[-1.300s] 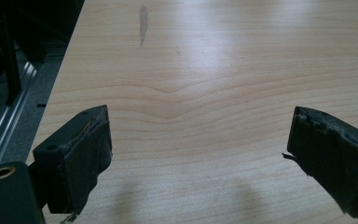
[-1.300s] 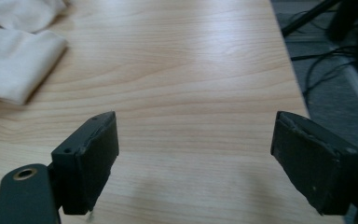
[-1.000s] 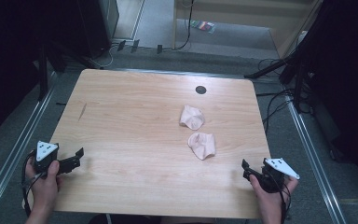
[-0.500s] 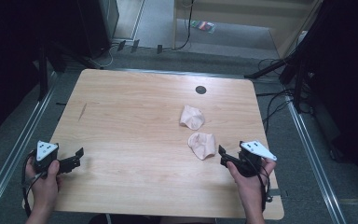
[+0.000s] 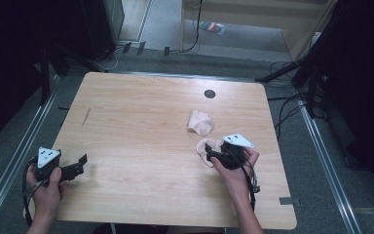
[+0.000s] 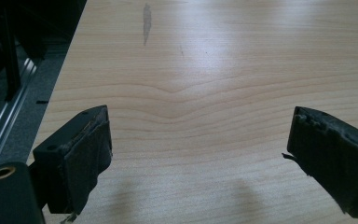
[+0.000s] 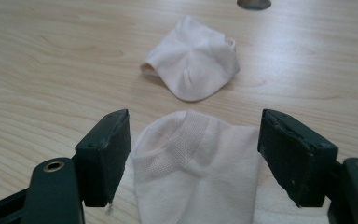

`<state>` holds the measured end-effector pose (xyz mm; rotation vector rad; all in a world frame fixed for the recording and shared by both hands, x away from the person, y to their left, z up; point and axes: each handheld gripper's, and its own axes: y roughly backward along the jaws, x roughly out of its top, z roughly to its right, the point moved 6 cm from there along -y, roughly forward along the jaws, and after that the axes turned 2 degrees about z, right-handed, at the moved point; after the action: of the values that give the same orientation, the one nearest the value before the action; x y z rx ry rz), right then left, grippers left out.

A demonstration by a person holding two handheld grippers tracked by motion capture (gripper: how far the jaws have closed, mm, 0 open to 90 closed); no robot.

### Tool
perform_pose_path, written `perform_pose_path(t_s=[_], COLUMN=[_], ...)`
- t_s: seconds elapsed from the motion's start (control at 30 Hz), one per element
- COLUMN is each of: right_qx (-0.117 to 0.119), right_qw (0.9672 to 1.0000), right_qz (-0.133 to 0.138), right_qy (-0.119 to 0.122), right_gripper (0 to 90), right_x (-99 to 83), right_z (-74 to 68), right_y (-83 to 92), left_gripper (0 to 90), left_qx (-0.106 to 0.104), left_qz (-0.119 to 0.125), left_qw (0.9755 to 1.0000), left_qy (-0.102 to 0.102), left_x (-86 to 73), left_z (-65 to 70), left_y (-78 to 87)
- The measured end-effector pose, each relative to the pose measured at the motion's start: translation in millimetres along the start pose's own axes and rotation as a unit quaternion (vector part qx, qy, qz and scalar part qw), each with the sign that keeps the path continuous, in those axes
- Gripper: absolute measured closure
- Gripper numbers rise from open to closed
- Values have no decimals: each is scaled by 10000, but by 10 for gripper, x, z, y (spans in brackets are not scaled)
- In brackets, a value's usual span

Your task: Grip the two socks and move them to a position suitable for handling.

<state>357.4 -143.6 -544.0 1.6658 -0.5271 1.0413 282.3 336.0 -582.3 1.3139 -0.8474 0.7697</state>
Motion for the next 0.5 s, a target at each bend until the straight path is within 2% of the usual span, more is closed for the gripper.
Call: perform_pose_path(t_s=[0.03, 0.07, 0.1, 0.2, 0.27, 0.4, 0.5], right_qx=[-16, -16, -47, -102, -150, -217, -215], right_qw=[9999, 9999, 9998, 9995, 9988, 9984, 9987], right_qz=[-100, -100, -211, -302, -458, -517, -457], right_qy=[31, 31, 23, -15, -22, -27, -20], right_gripper=[267, 267, 271, 277, 281, 274, 274], right_x=[-46, -46, -105, -154, -221, -257, -267], right_z=[-1, -1, 7, 19, 27, 28, 48], right_y=[-80, -80, -174, -244, -321, -358, -365], left_gripper=[66, 66, 66, 66, 66, 66, 66], left_qx=[-1, -2, 8, 18, 32, 39, 44], left_qz=[3, -1, 10, 17, 5, 13, -2], left_qw=[10000, 10000, 10000, 10000, 10000, 10000, 10000], left_qy=[5, 7, 9, 14, -10, 15, 2], left_x=[0, 0, 0, 1, 0, 1, 0], left_z=[0, 0, 0, 2, 2, 2, 1], left_y=[0, 0, -2, -5, -6, -7, -6])
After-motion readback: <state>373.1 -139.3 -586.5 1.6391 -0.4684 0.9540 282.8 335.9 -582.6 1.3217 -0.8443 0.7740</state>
